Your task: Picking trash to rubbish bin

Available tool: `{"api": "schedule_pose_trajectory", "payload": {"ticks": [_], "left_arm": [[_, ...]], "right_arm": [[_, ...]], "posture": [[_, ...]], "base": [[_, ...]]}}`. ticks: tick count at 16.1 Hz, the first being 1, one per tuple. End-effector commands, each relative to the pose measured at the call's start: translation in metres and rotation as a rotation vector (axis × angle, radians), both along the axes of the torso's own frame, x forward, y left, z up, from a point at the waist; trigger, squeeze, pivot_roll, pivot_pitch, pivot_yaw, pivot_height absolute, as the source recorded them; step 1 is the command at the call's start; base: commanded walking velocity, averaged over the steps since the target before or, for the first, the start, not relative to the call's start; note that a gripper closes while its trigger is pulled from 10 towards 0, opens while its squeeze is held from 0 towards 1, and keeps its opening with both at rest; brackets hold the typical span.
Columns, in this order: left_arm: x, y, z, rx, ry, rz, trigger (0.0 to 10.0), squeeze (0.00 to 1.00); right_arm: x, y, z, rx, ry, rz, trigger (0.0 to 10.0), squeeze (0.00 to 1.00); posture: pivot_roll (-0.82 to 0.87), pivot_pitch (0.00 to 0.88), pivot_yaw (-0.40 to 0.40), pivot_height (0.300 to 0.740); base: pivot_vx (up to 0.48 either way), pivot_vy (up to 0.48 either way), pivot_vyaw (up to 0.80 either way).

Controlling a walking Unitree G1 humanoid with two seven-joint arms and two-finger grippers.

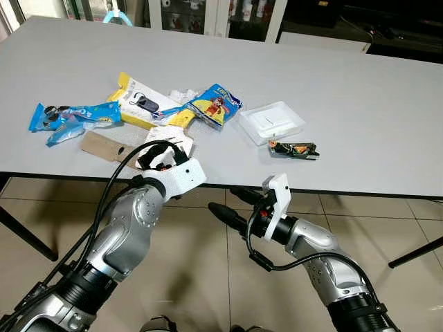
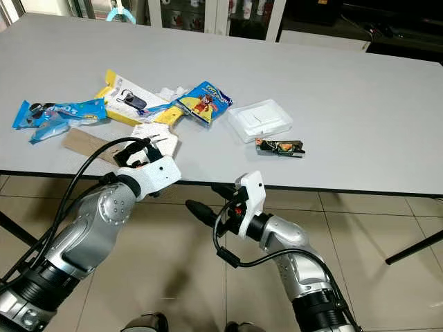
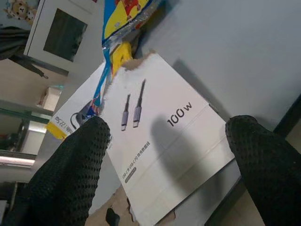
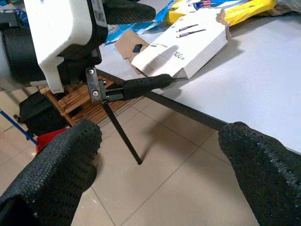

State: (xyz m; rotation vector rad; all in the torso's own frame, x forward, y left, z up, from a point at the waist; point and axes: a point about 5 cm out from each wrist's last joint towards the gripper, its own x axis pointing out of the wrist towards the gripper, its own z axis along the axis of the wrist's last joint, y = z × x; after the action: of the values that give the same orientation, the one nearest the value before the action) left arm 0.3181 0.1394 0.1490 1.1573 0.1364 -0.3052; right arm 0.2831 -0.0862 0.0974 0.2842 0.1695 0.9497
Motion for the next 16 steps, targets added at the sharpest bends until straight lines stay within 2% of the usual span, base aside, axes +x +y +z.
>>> {"api": "schedule_pose_trajectory", "payload": {"ticks": [1, 4, 6, 8, 10, 12, 14, 16], "left_arm": [[0.000, -0.002, 0.000, 0.033, 0.011, -0.019, 10.0, 0.00], [0.000, 0.004, 0.002, 0.099, 0.013, -0.008, 10.0, 0.00], [0.000, 0.005, 0.005, 0.106, 0.012, -0.014, 10.0, 0.00], [-0.003, -0.009, 0.014, -0.048, 0.005, -0.066, 10.0, 0.00], [-0.005, -0.015, 0.016, -0.083, 0.012, -0.096, 10.0, 0.00], [-0.012, -0.028, 0.015, -0.128, 0.050, -0.175, 10.0, 0.00], [-0.015, -0.032, 0.014, -0.121, 0.074, -0.199, 10.0, 0.00], [-0.014, -0.024, 0.007, -0.049, 0.098, -0.186, 10.0, 0.00]], "right_arm": [[0.002, -0.006, -0.001, -0.006, 0.001, -0.018, 10.0, 0.00], [0.002, -0.006, -0.001, -0.006, 0.001, -0.017, 10.0, 0.00], [0.002, -0.006, -0.001, -0.006, 0.000, -0.016, 10.0, 0.00], [0.002, -0.006, -0.001, -0.005, 0.000, -0.015, 10.0, 0.00], [0.002, -0.006, -0.001, -0.005, 0.000, -0.015, 10.0, 0.00], [0.002, -0.006, -0.001, -0.004, 0.001, -0.014, 10.0, 0.00], [0.002, -0.006, -0.001, -0.004, 0.002, -0.014, 10.0, 0.00], [0.002, -0.006, -0.001, -0.004, 0.004, -0.015, 10.0, 0.00]], "posture": [[-0.02, 0.090, -0.102, 0.740], [-0.02, 0.090, -0.101, 0.740], [-0.02, 0.088, -0.103, 0.740], [-0.02, 0.090, -0.105, 0.740], [-0.02, 0.089, -0.105, 0.740], [-0.02, 0.089, -0.105, 0.740], [-0.02, 0.088, -0.105, 0.740], [-0.02, 0.088, -0.105, 0.740]], "base": [[0.000, 0.000, 0.00], [0.000, 0.000, 0.00], [0.000, 0.000, 0.00], [0.000, 0.000, 0.00], [0.000, 0.000, 0.00], [0.000, 0.000, 0.00], [0.000, 0.000, 0.00], [0.000, 0.000, 0.00]]}}
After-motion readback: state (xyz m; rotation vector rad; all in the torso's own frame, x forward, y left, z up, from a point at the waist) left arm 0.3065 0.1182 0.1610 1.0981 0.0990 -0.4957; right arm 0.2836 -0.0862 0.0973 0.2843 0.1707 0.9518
